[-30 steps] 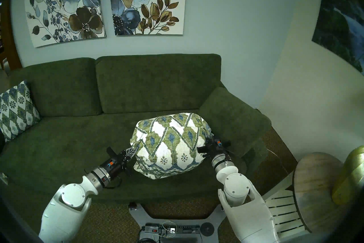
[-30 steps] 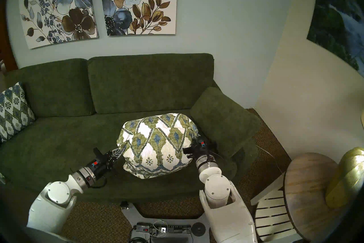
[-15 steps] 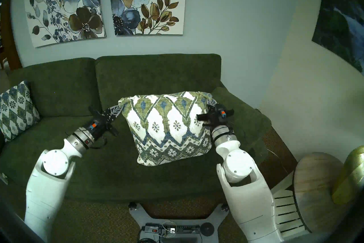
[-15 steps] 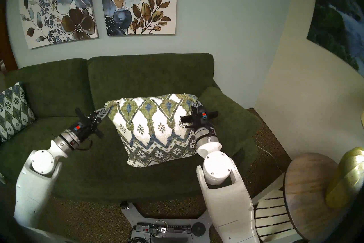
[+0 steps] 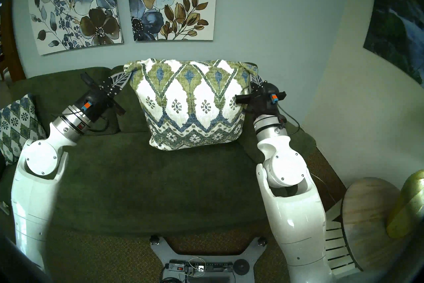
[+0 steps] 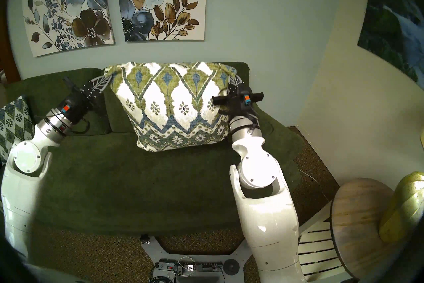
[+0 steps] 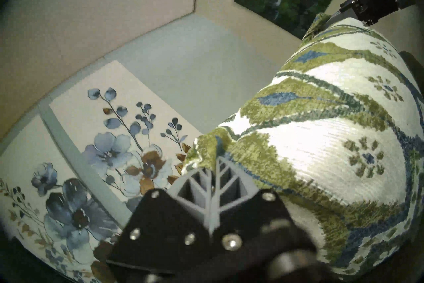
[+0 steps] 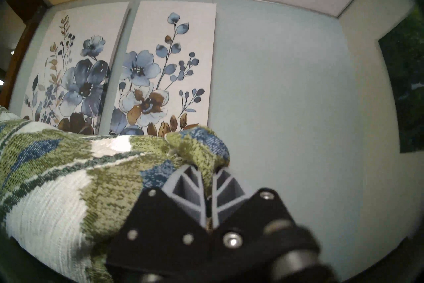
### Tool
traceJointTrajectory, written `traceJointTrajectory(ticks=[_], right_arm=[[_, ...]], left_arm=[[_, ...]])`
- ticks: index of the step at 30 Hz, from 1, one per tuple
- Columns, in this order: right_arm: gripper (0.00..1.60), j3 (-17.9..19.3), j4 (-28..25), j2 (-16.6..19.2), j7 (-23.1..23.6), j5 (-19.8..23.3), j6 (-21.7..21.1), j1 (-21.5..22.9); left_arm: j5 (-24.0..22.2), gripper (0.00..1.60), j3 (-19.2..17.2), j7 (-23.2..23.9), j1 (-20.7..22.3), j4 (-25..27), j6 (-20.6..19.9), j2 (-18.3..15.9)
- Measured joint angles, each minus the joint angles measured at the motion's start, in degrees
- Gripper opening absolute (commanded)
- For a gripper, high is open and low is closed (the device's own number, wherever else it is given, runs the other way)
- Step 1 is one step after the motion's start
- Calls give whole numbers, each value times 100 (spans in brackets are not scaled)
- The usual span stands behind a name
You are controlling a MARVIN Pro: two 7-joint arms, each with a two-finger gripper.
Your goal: Fluff a cushion
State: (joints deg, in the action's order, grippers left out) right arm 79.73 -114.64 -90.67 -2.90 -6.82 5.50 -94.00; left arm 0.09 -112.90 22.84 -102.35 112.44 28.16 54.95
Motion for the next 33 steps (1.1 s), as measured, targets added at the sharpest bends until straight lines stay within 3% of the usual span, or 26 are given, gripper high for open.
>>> traceJointTrajectory(ticks=[3,7,14,20,24,29,33], right_arm=[[0,28,-91,41,30,-11,-182,-92],[0,24,220,113,90,-21,-326,-309],[0,13,1292,268,158,-35,-746,-918],[0,-46,1721,355,197,-78,-758,-1319],[0,-112,1669,427,212,-177,-529,-1538],[0,-164,1522,499,240,-333,-454,-1555],[0,-172,1473,527,285,-406,-560,-1427]], left_arm=[[53,0,-126,69,-133,161,-14,99],[166,0,-5,265,-381,-86,-49,248],[496,0,648,685,-983,-1039,-277,599],[669,0,1058,737,-1385,-1636,-289,894],[783,0,1124,425,-1545,-2020,138,1134],[1052,0,1156,39,-1405,-2460,758,1270],[1137,0,1173,-26,-1197,-2596,875,1277]])
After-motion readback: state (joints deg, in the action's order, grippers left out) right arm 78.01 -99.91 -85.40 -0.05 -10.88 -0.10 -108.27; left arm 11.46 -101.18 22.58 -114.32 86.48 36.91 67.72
